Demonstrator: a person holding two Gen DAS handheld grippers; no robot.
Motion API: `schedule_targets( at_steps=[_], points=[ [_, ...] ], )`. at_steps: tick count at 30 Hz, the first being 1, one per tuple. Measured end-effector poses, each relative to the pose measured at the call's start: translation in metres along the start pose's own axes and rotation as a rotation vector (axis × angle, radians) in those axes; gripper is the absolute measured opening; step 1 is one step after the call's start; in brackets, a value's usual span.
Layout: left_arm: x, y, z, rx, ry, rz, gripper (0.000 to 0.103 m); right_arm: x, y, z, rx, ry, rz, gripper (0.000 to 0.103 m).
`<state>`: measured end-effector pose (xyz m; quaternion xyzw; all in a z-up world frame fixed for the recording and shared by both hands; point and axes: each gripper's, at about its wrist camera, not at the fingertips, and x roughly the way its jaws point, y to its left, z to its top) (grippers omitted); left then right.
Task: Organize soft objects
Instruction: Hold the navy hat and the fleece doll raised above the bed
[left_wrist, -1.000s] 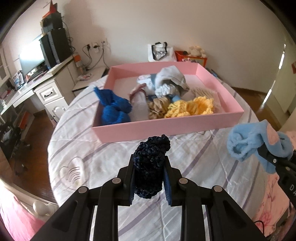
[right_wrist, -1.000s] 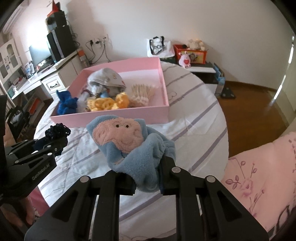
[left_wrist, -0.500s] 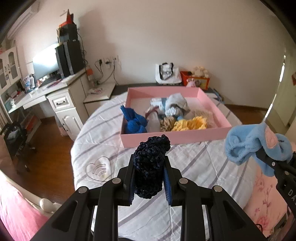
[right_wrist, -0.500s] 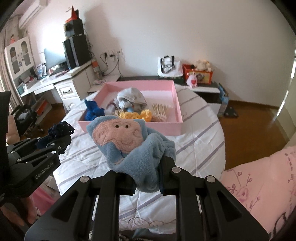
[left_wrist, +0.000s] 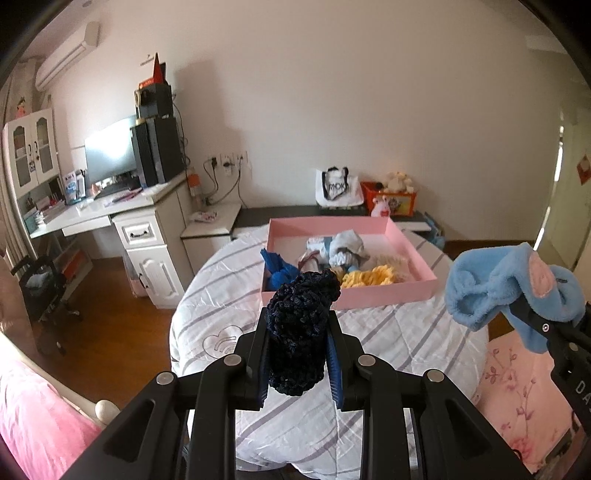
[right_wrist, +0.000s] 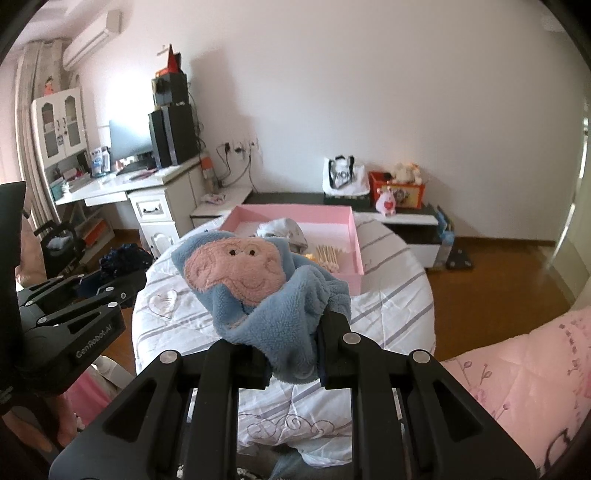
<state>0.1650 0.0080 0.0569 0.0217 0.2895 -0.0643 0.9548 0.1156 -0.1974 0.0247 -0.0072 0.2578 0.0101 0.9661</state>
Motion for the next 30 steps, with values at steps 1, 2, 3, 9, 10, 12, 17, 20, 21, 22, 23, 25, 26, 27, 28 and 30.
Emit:
schedule_targets(
  at_steps=[1,2,3,9,10,12,17,20,21,22,23,25,26,27,28,30],
  points=[
    [-0.007,-0.001,-0.002,0.001,-0.008,0.0,0.023,-0.004,0.001,-0.001,-0.001,-0.009,0.002,0.016],
    [-0.011,-0.003,-0.003,0.002,-0.014,-0.001,0.023,-0.008,0.002,-0.002,-0.002,-0.014,0.004,0.016],
    [-0.017,-0.004,-0.005,0.003,-0.022,-0.001,0.023,-0.011,0.004,-0.003,-0.002,-0.02,0.005,0.016],
    [-0.057,-0.007,-0.015,0.006,-0.076,0.004,0.024,-0.033,0.005,-0.005,-0.003,-0.065,0.0,0.016],
    [-0.063,-0.008,-0.017,0.006,-0.084,0.005,0.024,-0.037,0.005,-0.006,-0.002,-0.073,-0.003,0.016],
    [-0.071,-0.009,-0.021,0.008,-0.097,0.007,0.024,-0.044,0.005,-0.006,-0.004,-0.088,-0.005,0.016],
    [-0.091,-0.012,-0.03,0.016,-0.134,0.0,0.024,-0.057,0.007,-0.008,-0.012,-0.123,-0.009,0.017],
    [-0.102,-0.012,-0.036,0.018,-0.151,-0.003,0.024,-0.064,0.007,-0.008,-0.01,-0.14,-0.011,0.017],
    [-0.106,-0.011,-0.038,0.019,-0.157,-0.003,0.024,-0.066,0.007,-0.008,-0.01,-0.143,-0.01,0.017],
    [-0.108,-0.011,-0.04,0.018,-0.161,-0.002,0.024,-0.067,0.007,-0.007,-0.011,-0.145,-0.01,0.017],
    [-0.111,-0.01,-0.043,0.016,-0.164,-0.001,0.025,-0.069,0.008,-0.009,-0.012,-0.149,-0.01,0.017],
    [-0.116,-0.009,-0.048,0.013,-0.171,0.002,0.025,-0.072,0.008,-0.008,-0.014,-0.157,-0.01,0.017],
    [-0.117,-0.008,-0.05,0.012,-0.173,0.005,0.025,-0.074,0.01,-0.01,-0.015,-0.16,-0.011,0.017],
    [-0.114,-0.006,-0.051,0.011,-0.173,0.006,0.025,-0.075,0.009,-0.011,-0.016,-0.162,-0.012,0.017],
    [-0.116,-0.005,-0.053,0.011,-0.176,0.005,0.025,-0.075,0.009,-0.011,-0.015,-0.163,-0.012,0.017],
    [-0.113,-0.006,-0.054,0.011,-0.177,0.005,0.025,-0.076,0.009,-0.012,-0.017,-0.165,-0.014,0.017]
  ],
)
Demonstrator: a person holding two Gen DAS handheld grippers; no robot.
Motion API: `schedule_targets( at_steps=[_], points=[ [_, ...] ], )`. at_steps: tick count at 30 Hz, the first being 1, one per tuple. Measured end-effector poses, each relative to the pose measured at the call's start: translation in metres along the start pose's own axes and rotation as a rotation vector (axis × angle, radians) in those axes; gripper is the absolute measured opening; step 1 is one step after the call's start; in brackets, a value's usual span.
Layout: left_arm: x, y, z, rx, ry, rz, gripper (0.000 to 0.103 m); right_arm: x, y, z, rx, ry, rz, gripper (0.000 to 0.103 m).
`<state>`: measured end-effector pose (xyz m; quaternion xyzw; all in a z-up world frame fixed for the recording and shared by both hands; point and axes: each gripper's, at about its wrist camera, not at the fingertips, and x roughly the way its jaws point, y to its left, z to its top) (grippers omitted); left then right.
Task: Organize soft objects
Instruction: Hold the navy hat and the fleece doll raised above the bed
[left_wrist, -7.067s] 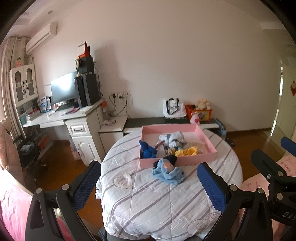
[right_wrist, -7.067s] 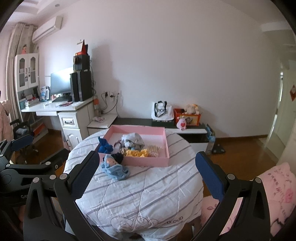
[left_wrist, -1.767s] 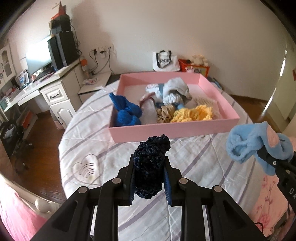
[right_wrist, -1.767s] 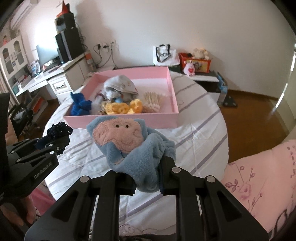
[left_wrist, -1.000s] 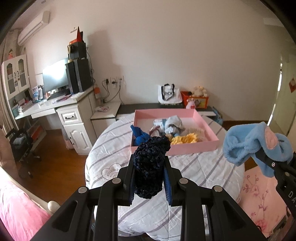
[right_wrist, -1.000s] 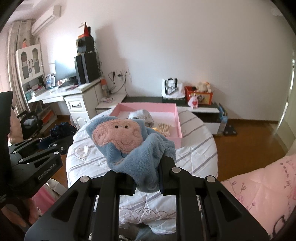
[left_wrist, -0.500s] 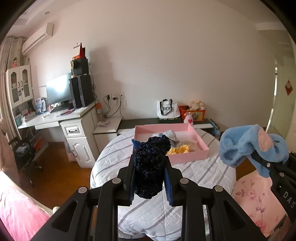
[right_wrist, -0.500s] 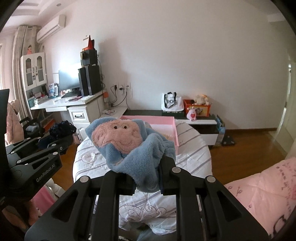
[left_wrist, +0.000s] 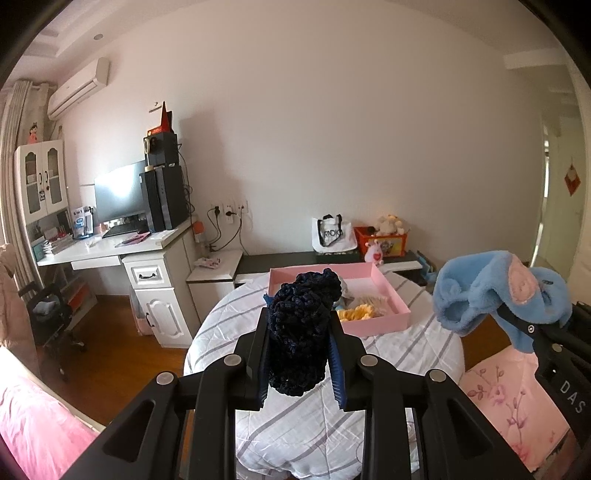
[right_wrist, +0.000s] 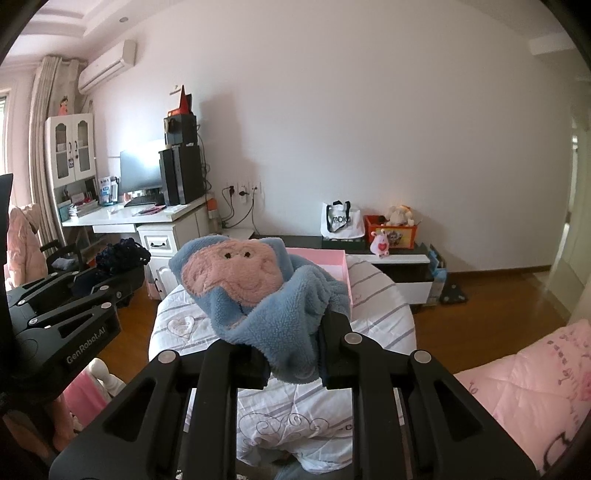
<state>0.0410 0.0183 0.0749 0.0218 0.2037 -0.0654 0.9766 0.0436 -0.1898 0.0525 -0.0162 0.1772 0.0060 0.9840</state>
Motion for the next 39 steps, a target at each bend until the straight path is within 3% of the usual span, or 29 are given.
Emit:
schedule_targets(
  at_steps=[24,39],
  points=[
    [0.033,0.002,0.007,-0.019,0.049,-0.003,0.025,0.004,0.002,0.003,0.012,0.007,-0.028,0.017],
    [0.091,0.01,0.019,-0.03,0.146,-0.012,0.025,0.05,-0.004,0.005,0.034,0.096,-0.038,0.017]
  ],
)
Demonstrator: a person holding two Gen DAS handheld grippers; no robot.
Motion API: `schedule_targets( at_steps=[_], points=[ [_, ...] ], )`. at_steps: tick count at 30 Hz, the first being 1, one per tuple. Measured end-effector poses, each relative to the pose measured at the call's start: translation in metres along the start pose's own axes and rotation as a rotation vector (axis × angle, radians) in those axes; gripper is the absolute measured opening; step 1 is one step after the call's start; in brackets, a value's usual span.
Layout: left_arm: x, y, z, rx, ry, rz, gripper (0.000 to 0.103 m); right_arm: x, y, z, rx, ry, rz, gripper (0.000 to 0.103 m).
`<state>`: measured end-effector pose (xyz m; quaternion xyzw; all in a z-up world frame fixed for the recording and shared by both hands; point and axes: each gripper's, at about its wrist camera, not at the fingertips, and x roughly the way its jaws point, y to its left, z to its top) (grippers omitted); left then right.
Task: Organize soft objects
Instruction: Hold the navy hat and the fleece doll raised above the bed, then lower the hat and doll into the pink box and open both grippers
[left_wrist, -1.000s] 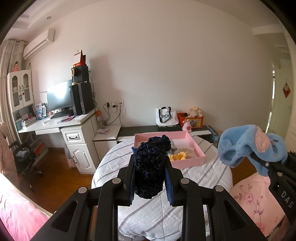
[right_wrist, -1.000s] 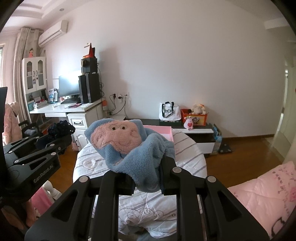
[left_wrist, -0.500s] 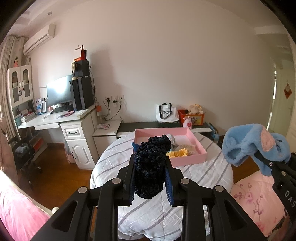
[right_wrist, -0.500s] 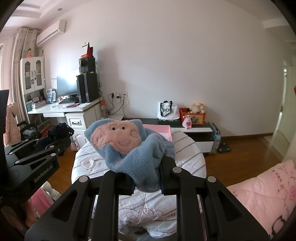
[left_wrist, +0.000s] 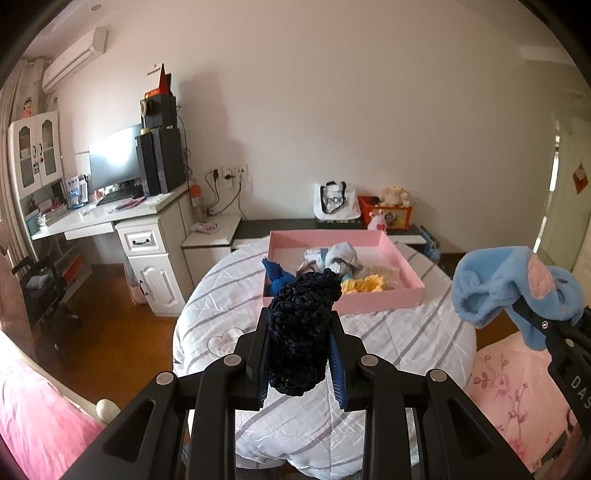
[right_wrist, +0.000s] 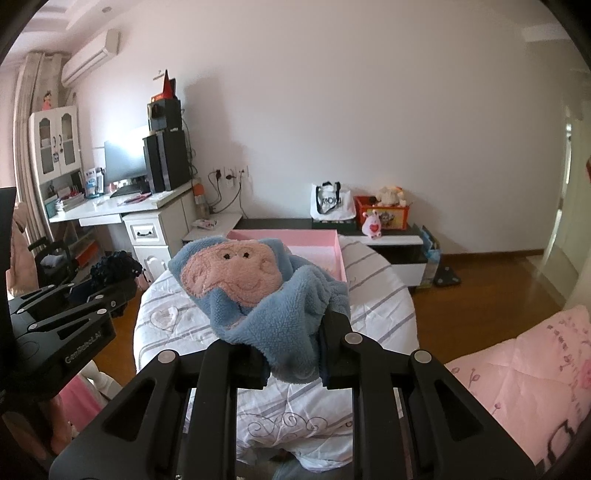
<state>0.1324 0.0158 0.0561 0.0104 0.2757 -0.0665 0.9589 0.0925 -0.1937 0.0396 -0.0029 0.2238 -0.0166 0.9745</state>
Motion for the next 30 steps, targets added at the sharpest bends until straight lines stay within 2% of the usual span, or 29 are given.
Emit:
schedule_targets(
  at_steps=[6,18,30],
  points=[
    [0.036,0.001,0.013,0.002,0.057,0.002,0.025,0.032,-0.006,-0.001,0.015,0.057,-0.003,0.017],
    [0.137,-0.002,0.043,0.015,0.186,-0.001,0.025,0.109,-0.018,-0.001,0.049,0.174,-0.015,0.017],
    [0.239,0.004,0.085,-0.002,0.219,0.011,0.025,0.182,-0.033,0.026,0.097,0.17,-0.045,0.017]
  ],
)
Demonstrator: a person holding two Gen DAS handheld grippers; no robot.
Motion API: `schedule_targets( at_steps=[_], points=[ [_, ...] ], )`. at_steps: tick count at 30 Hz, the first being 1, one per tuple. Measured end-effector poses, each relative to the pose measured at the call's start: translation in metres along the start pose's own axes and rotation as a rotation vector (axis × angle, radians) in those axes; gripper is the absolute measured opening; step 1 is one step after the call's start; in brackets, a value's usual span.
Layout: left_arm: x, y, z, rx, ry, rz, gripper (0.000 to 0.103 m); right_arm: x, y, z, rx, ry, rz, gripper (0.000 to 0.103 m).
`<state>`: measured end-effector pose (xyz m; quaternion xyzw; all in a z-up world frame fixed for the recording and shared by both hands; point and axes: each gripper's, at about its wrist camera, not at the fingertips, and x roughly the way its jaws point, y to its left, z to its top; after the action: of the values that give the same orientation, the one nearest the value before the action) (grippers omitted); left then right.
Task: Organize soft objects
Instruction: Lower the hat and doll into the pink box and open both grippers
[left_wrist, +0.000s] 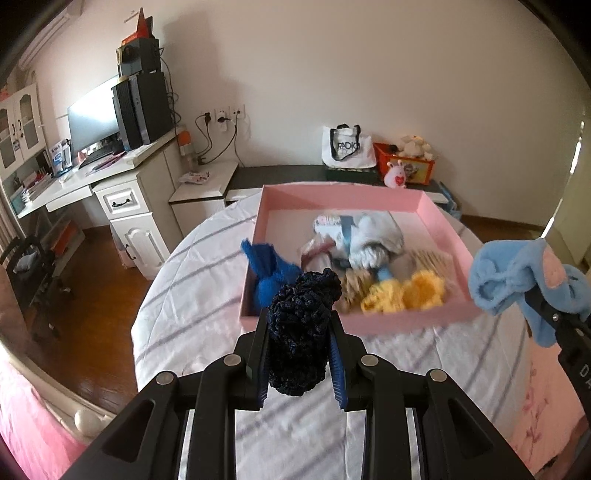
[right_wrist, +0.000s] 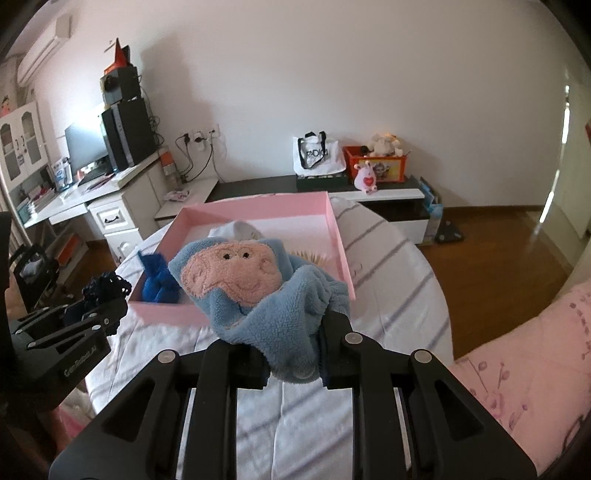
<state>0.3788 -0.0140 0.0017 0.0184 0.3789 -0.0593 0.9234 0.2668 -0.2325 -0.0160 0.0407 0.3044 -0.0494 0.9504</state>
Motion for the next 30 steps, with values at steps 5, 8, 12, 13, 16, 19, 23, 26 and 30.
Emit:
schedule_targets(
  at_steps=[5,8,12,13,16,19,23,26,30],
  points=[
    [0.042,0.0,0.027,0.01,0.0,0.01,0.025,0.041,0.001,0.019,0.007,0.018,-0.009,0.017],
    [0.073,-0.002,0.043,0.013,0.018,0.015,0.025,0.067,0.0,0.029,0.014,0.037,-0.014,0.017],
    [0.108,-0.004,0.054,0.02,0.053,0.016,0.025,0.101,-0.001,0.038,0.017,0.08,-0.007,0.018],
    [0.119,-0.005,0.057,0.023,0.068,0.015,0.025,0.107,0.0,0.039,0.015,0.087,0.0,0.018],
    [0.141,-0.004,0.061,0.03,0.103,0.007,0.025,0.123,-0.001,0.04,0.008,0.107,0.006,0.019],
    [0.159,-0.004,0.068,0.04,0.133,-0.004,0.025,0.134,-0.001,0.038,0.005,0.121,0.009,0.025],
    [0.169,-0.002,0.075,0.04,0.138,-0.017,0.039,0.139,-0.001,0.035,0.003,0.137,0.024,0.038],
    [0.169,0.002,0.078,0.036,0.129,-0.021,0.064,0.134,-0.002,0.035,-0.002,0.121,0.014,0.051],
    [0.16,0.004,0.073,0.038,0.101,-0.01,0.079,0.127,-0.002,0.035,-0.008,0.099,0.007,0.068]
  ],
)
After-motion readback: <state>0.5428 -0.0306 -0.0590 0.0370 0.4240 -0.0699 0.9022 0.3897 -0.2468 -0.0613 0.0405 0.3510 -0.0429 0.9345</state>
